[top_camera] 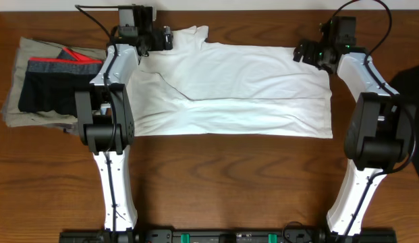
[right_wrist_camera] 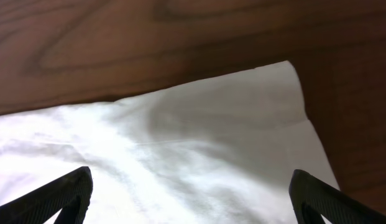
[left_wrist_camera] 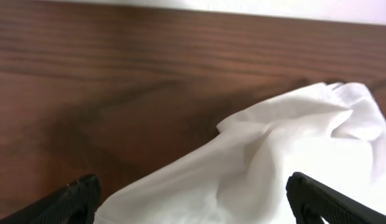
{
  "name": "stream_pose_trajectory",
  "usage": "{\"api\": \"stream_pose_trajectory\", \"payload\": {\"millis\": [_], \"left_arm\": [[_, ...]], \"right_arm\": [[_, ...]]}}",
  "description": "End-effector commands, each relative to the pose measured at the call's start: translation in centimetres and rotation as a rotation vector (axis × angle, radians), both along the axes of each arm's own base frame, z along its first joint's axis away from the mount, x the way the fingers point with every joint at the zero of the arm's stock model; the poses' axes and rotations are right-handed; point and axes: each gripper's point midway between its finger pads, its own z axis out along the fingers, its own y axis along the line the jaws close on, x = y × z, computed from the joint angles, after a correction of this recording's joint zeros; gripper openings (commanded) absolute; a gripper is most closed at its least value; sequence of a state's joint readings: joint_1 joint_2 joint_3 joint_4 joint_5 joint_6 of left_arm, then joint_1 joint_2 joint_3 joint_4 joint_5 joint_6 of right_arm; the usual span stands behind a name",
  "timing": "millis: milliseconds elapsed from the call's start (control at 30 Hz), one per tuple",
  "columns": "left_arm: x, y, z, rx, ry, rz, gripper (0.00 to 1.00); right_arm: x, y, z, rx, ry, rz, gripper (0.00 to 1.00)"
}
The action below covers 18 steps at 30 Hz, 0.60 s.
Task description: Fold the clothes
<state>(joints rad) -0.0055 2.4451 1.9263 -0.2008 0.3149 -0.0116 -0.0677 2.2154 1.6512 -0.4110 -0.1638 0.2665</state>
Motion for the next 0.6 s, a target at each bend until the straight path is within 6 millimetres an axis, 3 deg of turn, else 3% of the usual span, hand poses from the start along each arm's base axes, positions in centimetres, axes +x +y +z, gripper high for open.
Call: {"api": "stream_pose_trajectory", "payload": {"millis": [0, 300, 400, 567], "left_arm": [[0.1, -0.1, -0.6, 0.001, 0.004, -0.023, 0.97], [0.1, 0.5, -1.3, 0.045, 0.008, -0.018, 0.92], [0.1, 0.5, -1.3, 0.057, 0.005, -0.029, 0.85], [0.1, 0.5, -1.3, 0.057, 0.006, -0.029, 0.64]], "right_arm": [[0.1, 0.7, -0.1, -0.003, 0.0, 0.024, 0.99], [-0.1, 0.3, -0.3, -0.024, 0.015, 0.012, 0.96], [0.0, 0.1, -0.3, -0.048, 0.009, 0.025, 0.96], [0.3, -0.4, -0.1, -0.077, -0.01, 0.047, 0.96]]}}
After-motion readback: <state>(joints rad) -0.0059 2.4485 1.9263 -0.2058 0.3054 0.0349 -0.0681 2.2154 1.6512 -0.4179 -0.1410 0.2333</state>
